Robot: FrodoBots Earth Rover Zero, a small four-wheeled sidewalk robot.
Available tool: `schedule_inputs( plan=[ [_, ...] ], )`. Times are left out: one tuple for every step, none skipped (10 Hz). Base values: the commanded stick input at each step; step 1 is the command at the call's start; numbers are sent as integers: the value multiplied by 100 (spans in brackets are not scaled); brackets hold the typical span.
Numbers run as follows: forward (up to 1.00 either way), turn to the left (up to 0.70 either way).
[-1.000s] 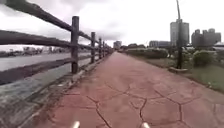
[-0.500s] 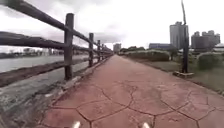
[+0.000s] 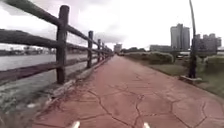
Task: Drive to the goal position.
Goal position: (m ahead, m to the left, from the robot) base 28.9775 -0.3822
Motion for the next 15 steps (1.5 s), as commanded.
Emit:
schedule_inputs(
  plan=[
    [70,0],
    [70,0],
    [70,0],
    [70,0],
    [70,0],
    [70,0],
    [70,0],
    [70,0],
    [70,0],
    [70,0],
    [70,0],
    [70,0],
    [70,0],
    [70,0],
    [70,0]
  ],
)
